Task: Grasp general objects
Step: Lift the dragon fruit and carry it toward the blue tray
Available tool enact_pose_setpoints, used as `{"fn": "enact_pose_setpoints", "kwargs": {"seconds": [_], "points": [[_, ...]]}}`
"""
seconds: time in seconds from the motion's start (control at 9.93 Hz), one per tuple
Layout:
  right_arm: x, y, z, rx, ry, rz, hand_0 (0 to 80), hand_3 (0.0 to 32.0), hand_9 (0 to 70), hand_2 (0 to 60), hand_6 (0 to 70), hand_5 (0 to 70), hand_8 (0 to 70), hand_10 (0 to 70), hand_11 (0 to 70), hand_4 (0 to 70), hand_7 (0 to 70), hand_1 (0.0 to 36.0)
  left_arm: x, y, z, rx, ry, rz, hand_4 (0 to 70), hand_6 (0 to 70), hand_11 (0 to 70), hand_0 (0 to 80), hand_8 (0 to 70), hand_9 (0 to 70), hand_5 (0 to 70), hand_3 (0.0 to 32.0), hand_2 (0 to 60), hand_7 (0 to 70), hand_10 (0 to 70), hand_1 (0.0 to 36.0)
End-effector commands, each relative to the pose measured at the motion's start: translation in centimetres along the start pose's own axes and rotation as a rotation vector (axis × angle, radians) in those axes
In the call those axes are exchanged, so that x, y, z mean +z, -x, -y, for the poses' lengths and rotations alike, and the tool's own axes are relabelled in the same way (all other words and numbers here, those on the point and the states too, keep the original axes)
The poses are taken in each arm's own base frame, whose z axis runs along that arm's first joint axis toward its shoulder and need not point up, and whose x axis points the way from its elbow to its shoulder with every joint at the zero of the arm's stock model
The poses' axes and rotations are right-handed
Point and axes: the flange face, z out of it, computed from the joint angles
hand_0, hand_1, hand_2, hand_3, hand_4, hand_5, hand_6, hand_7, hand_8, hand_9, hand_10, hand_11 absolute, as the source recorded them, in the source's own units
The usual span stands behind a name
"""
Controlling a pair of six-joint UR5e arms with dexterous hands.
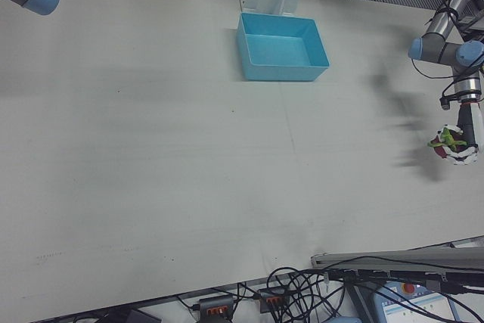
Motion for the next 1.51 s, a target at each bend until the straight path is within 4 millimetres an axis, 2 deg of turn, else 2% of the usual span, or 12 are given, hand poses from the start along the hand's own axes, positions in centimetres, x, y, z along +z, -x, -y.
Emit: {"fn": "enact_pose_setpoints", "kwargs": {"seconds": [0.0,0.1,0.2,0.3,0.4,0.5,0.71,0.81,1.11,1.21,1.41], "points": [[0.0,0.0,0.0,0.0,0.0,0.0,0.0,0.0,0.0,0.0,0.0,0.0,0.0,0.0,0.0,0.0,0.0,0.0,1.3,-6.7,-1.3,-0.235,0.182,-0.039,70.0,63.6,70.0,50.7,70.0,70.0,70.0,0.0,59.4,70.0,70.0,10.9],[0.0,0.0,0.0,0.0,0.0,0.0,0.0,0.0,0.0,0.0,0.0,0.0,0.0,0.0,0.0,0.0,0.0,0.0,2.1,-7.9,-1.2,-0.325,0.309,-0.037,70.0,63.0,70.0,50.9,70.0,70.0,70.0,0.0,57.1,70.0,70.0,10.6],[0.0,0.0,0.0,0.0,0.0,0.0,0.0,0.0,0.0,0.0,0.0,0.0,0.0,0.0,0.0,0.0,0.0,0.0,2.9,-10.3,-2.1,-0.413,0.422,-0.061,70.0,62.8,70.0,51.4,70.0,70.0,70.0,0.0,56.8,70.0,70.0,11.0],[0.0,0.0,0.0,0.0,0.0,0.0,0.0,0.0,0.0,0.0,0.0,0.0,0.0,0.0,0.0,0.0,0.0,0.0,3.0,-13.9,-2.9,-0.46,0.476,-0.109,70.0,63.1,70.0,51.8,70.0,70.0,70.0,0.0,56.0,70.0,70.0,11.2],[0.0,0.0,0.0,0.0,0.0,0.001,0.0,0.0,0.0,0.0,0.0,0.0,0.0,0.0,0.0,0.0,0.0,0.0,2.7,-14.8,-4.2,-0.461,0.533,-0.097,70.0,63.6,70.0,52.3,70.0,70.0,70.0,0.0,54.2,70.0,70.0,11.3],[-0.1,0.0,0.1,0.0,-0.001,0.0,0.0,0.0,0.0,0.0,0.0,0.0,0.0,0.0,0.0,0.0,0.0,0.0,3.4,-15.9,-6.2,-0.441,0.616,-0.066,70.0,64.7,70.0,53.6,70.0,70.0,70.0,0.0,49.9,70.0,70.0,11.3],[0.0,0.0,0.0,0.0,0.0,0.0,0.0,0.0,0.0,0.0,0.0,0.0,0.0,0.0,0.0,0.0,0.0,0.0,3.4,-16.3,-7.3,-0.466,0.665,-0.057,70.0,66.2,70.0,55.7,70.0,70.0,70.0,0.0,46.9,70.0,70.0,12.0],[0.0,0.0,0.0,0.0,0.0,0.0,0.0,0.0,0.0,0.0,0.0,0.0,0.0,0.0,0.0,0.0,0.0,0.0,3.4,-15.7,-8.9,-0.513,0.729,-0.043,70.0,67.6,70.0,56.6,70.0,70.0,70.0,0.0,43.1,70.0,70.0,11.8],[0.0,0.0,0.0,0.0,0.0,0.0,0.0,0.0,0.0,0.0,0.0,0.0,0.0,0.0,0.0,0.0,0.0,0.0,2.9,-14.2,-13.6,-0.567,0.877,-0.005,70.0,68.2,70.0,58.7,70.0,70.0,70.0,0.0,38.2,70.0,69.0,12.2],[0.0,0.0,0.0,0.0,0.0,0.0,0.0,0.0,0.0,0.0,0.0,0.0,0.0,0.0,0.0,0.0,0.0,0.0,1.9,-13.7,-15.9,-0.577,0.921,0.01,70.0,69.2,70.0,59.4,70.0,70.0,70.0,0.0,36.7,70.0,68.6,12.4],[-0.1,0.0,0.1,0.0,-0.002,0.0,0.0,0.0,0.0,0.0,0.0,0.0,0.0,0.0,0.0,0.0,0.0,0.0,-1.2,-15.6,-20.4,-0.6,1.021,0.004,70.0,70.0,70.0,59.5,70.0,70.0,70.0,0.0,33.8,70.0,69.3,11.5]]}}
